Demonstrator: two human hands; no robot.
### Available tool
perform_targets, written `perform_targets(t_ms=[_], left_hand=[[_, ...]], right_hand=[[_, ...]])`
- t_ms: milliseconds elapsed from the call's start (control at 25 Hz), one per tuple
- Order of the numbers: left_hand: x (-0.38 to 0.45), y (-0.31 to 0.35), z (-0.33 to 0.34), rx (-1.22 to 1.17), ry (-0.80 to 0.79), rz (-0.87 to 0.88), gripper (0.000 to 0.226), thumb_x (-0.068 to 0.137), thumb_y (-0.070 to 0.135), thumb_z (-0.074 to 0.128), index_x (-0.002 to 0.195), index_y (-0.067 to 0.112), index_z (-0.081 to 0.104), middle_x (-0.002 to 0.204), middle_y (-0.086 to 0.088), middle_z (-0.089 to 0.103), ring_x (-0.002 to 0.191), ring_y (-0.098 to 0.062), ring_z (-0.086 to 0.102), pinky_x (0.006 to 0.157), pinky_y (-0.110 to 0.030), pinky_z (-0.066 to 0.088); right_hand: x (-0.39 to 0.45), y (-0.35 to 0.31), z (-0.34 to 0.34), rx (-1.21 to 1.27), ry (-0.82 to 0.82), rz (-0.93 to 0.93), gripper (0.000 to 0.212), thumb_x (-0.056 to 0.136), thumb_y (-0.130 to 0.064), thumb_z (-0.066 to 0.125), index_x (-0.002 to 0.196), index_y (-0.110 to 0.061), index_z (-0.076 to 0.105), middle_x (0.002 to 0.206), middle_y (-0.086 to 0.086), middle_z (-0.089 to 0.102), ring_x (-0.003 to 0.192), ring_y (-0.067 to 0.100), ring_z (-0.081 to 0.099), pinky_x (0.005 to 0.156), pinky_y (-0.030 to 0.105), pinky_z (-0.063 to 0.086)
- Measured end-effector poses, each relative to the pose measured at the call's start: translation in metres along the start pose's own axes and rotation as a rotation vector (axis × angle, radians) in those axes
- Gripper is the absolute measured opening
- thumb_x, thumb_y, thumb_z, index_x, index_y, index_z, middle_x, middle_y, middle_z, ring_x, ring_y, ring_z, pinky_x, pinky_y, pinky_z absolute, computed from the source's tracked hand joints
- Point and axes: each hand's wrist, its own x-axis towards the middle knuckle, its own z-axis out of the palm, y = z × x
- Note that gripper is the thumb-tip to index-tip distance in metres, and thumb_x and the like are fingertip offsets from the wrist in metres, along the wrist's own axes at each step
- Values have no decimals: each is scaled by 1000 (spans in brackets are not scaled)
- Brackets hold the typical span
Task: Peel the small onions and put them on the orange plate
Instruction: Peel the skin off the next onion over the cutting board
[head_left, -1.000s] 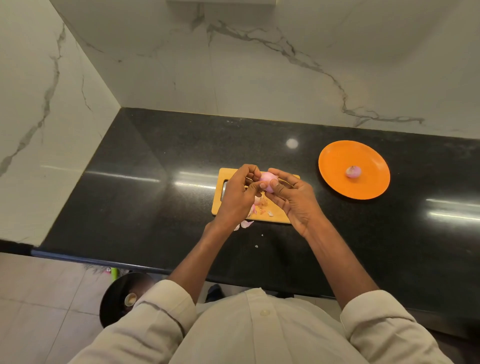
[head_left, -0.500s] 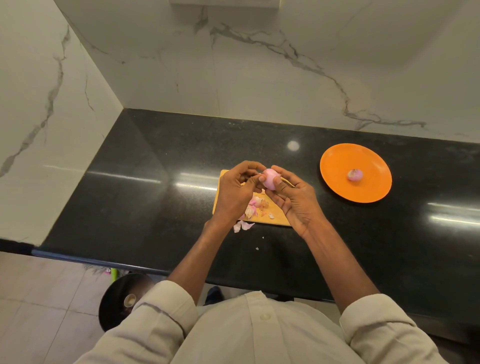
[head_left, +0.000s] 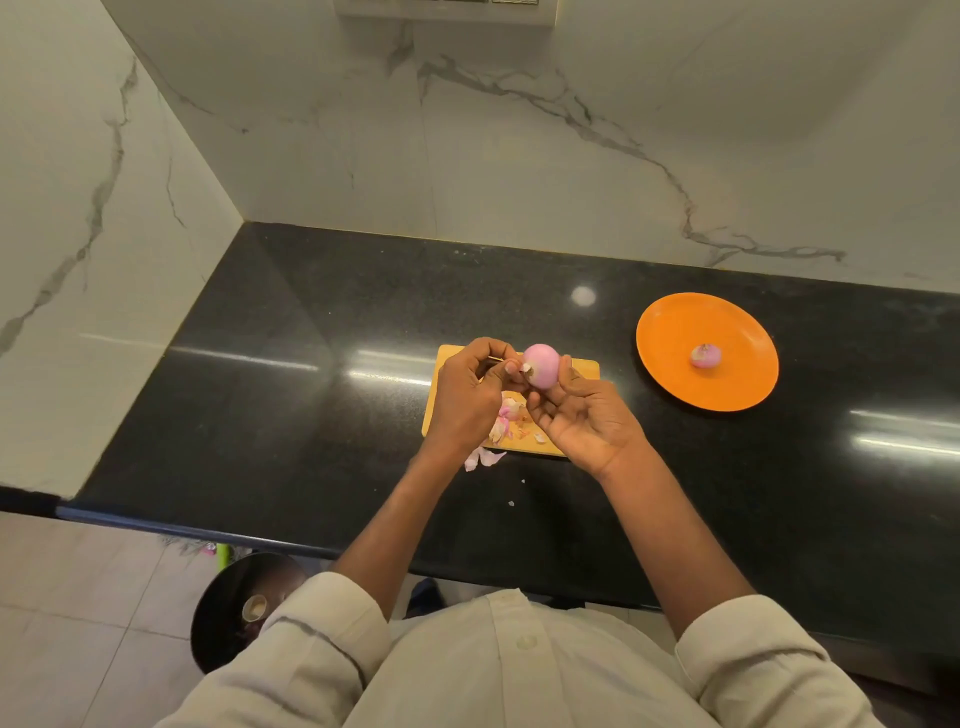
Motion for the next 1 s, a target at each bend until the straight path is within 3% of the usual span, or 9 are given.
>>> perform_targets(t_ms=[200,320,480,560,760,880,1000], left_hand=[[-4,-3,-1,-375,41,-188,12,108,0,57,97,3,63,93,-13,75,84,-24,76,83,-38,66],[-6,-17,-7,-146,12,-243,7,104,-5,61,105,1,63,94,-12,71,75,-18,74,73,-31,65],[-6,-31,-11,265,-41,-226,24,98,-6,60,105,14,72,106,2,71,92,-18,72,84,-36,61],[-6,-30,-11,326,-63,-251,32,96,-5,56,112,18,71,115,6,69,96,-18,72,83,-34,61],[-1,-30,-9,148,-6,-264,17,107,10,59,119,15,69,120,-5,71,82,-16,78,71,-28,61],[0,-22,0,-127,-112,-367,23,109,22,63,125,6,68,112,-15,78,91,-27,80,83,-36,66],[-2,-19,5,-367,-161,-511,28,104,18,70,127,2,69,117,-19,79,106,-33,79,98,-42,63]], right_hand=[[4,0,-4,97,-6,46,39,101,-21,68,133,-1,58,129,25,69,113,33,67,86,35,56],[7,-1,-8,37,-26,21,42,99,-14,69,139,-5,59,135,22,67,115,35,68,82,35,61],[15,1,-15,-120,10,-51,38,98,6,61,131,-12,65,141,19,60,130,36,62,93,34,57],[16,3,-17,-167,23,-60,36,99,10,58,124,-13,69,143,18,59,135,35,60,94,34,57],[15,6,-16,-361,59,-130,36,100,7,58,117,-19,78,134,10,68,124,26,67,87,30,58],[14,7,-19,-465,64,-193,35,96,9,64,114,-17,80,123,4,73,120,24,69,93,33,60],[17,6,-22,-660,95,-310,33,85,-1,82,112,-20,82,114,-3,78,115,19,71,94,36,62]])
